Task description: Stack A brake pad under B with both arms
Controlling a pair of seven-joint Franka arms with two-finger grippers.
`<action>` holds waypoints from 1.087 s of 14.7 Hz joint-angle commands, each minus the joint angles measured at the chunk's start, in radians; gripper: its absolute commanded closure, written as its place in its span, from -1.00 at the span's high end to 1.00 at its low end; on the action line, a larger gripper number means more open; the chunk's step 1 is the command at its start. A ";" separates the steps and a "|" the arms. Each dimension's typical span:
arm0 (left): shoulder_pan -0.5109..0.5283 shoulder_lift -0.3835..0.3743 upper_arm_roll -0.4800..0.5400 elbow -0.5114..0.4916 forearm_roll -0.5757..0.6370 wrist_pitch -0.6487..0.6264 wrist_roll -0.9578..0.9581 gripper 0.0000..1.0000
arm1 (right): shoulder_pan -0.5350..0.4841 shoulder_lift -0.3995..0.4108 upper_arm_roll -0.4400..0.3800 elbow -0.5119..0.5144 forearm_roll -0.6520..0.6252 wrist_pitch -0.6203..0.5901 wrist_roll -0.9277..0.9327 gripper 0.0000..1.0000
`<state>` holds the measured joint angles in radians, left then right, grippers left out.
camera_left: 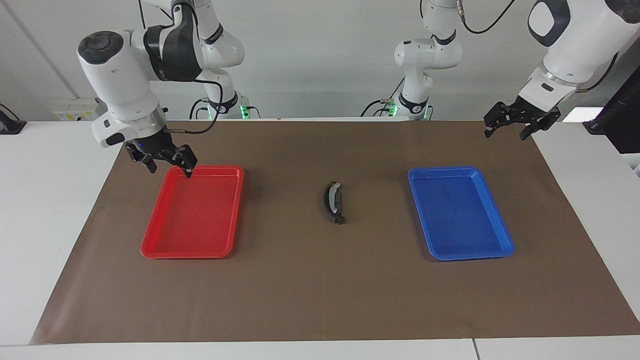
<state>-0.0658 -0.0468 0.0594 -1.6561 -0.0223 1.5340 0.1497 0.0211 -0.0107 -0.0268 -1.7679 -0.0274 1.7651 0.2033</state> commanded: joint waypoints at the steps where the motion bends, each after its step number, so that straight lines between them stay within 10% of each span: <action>1: 0.011 0.002 -0.006 0.010 0.002 -0.012 0.007 0.98 | -0.029 -0.043 0.011 0.036 0.004 -0.116 -0.018 1.00; 16: 0.011 0.002 -0.006 0.010 0.002 -0.014 0.007 0.98 | -0.030 -0.057 0.013 0.107 0.017 -0.239 -0.108 1.00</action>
<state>-0.0657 -0.0468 0.0594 -1.6562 -0.0223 1.5340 0.1497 0.0065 -0.0685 -0.0201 -1.6602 -0.0246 1.5128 0.1242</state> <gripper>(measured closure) 0.009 0.000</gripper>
